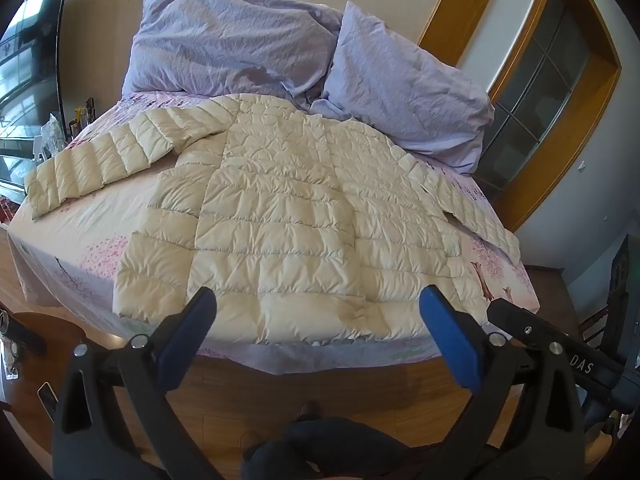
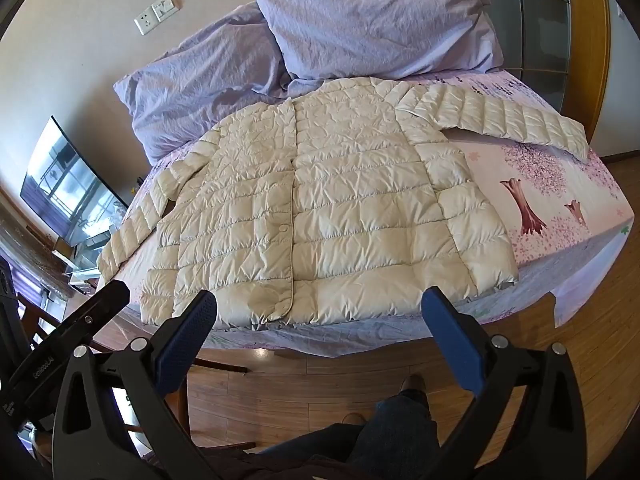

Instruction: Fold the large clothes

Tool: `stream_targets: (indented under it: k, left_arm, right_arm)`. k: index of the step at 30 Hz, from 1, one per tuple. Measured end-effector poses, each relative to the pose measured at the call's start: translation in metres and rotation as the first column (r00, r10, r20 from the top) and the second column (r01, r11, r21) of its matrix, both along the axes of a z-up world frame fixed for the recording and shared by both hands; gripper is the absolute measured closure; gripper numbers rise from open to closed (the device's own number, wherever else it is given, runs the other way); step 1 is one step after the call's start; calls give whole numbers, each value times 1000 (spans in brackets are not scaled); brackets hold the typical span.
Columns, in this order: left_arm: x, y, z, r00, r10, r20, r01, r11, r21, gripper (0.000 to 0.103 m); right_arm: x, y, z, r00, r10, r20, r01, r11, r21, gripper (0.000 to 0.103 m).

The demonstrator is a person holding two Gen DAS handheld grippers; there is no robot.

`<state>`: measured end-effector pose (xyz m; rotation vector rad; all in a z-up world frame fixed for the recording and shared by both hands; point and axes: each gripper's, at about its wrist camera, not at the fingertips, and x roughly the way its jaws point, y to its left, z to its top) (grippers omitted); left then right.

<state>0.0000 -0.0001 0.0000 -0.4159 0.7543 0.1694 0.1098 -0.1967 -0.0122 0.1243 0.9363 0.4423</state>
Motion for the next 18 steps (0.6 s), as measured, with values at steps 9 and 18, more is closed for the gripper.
stream_targets:
  k: [9,18]
  left_arm:
    - [0,0,0,1000,1,-1,-1,1000,0,2]
    - [0,-1,0,1000,-2,-2,2,1000,-4,2]
  right_arm:
    - [1,0,-1,1000,0,0,0,1000,1,1]
    - [2,0,-1,1000,-1,-5,1,1000,-2,1]
